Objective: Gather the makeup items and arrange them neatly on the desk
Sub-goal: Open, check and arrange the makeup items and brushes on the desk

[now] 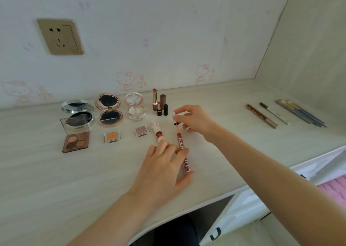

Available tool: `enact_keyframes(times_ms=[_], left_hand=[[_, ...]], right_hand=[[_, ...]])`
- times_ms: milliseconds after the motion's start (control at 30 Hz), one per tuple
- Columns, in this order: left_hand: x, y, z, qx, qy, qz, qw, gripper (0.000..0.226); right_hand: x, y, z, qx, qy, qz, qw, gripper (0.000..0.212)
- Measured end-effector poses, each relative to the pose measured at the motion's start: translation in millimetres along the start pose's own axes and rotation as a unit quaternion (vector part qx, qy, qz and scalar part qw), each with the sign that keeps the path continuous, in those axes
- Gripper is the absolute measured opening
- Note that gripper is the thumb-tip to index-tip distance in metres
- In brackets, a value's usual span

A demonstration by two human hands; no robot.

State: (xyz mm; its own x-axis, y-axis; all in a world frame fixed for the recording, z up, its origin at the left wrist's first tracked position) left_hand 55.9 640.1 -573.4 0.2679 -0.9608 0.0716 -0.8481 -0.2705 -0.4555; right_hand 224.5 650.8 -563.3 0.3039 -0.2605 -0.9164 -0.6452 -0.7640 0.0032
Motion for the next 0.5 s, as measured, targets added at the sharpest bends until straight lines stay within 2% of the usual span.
enact_keyframes(times_ms=[233, 500], left_hand=[[-3, 1, -2, 0.019, -0.012, -0.002, 1.000, 0.048], [0, -1, 0, 0.057, 0.023, 0.039, 0.997, 0.028]], right_hand=[[-2, -14, 18, -0.021, 0.027, -0.003, 0.999, 0.019], [-1, -32, 31, -0.026, 0.073, -0.011, 0.997, 0.017]])
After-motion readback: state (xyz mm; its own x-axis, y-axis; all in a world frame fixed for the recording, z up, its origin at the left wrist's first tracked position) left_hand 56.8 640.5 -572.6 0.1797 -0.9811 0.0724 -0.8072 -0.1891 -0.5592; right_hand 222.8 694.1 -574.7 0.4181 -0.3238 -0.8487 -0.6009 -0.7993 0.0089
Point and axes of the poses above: each hand's wrist, its own y-axis away from the middle knuckle, its own z-axis out of the palm, x = y × z, the point moved 7 cm from there along -y, towards the middle knuckle, and after that the axes turned 6 degrees about -z, right-handed, at the moved point
